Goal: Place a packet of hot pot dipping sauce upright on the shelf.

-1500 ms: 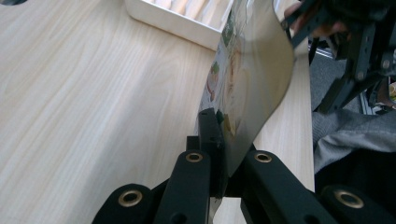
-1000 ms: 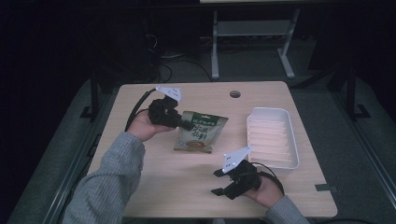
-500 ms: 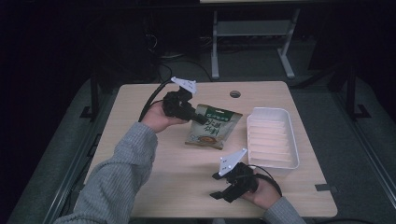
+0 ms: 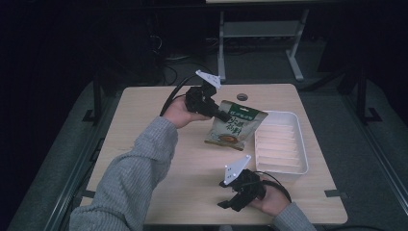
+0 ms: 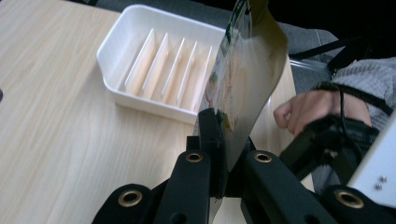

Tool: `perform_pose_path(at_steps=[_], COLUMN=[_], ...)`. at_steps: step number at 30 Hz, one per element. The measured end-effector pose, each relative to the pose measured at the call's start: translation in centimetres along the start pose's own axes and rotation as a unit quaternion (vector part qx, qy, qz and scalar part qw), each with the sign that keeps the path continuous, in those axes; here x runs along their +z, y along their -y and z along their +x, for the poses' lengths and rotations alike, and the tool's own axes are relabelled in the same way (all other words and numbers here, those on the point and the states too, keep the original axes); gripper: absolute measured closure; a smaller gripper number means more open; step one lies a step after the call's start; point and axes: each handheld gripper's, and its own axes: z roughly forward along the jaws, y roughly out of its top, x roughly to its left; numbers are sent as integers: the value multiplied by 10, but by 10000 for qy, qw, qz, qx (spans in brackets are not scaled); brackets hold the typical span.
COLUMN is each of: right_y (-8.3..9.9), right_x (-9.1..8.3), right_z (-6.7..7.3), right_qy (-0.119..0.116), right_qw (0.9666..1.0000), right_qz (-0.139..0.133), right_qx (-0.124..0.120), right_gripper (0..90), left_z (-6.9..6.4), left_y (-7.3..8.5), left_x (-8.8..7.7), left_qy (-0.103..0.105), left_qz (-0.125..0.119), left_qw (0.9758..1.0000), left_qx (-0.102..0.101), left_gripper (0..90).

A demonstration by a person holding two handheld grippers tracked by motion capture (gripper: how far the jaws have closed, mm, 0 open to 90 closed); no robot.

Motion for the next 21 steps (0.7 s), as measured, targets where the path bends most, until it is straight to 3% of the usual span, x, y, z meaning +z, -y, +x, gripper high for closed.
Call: perform_pose_path(at_steps=[17, 21], right_y=[0, 1], right_x=[2, 1], right_z=[4, 4], right_qy=[-131, -225], right_qw=[9998, 9996], right_qz=[94, 113], right_qx=[-117, -115], right_gripper=[305, 300], left_z=[4, 4], left_y=[-45, -51], left_x=[31, 37], left_qy=[71, 86], left_qz=[-12, -50], left_qw=[9998, 9998], left_qx=[191, 151], left_gripper=[898, 898])
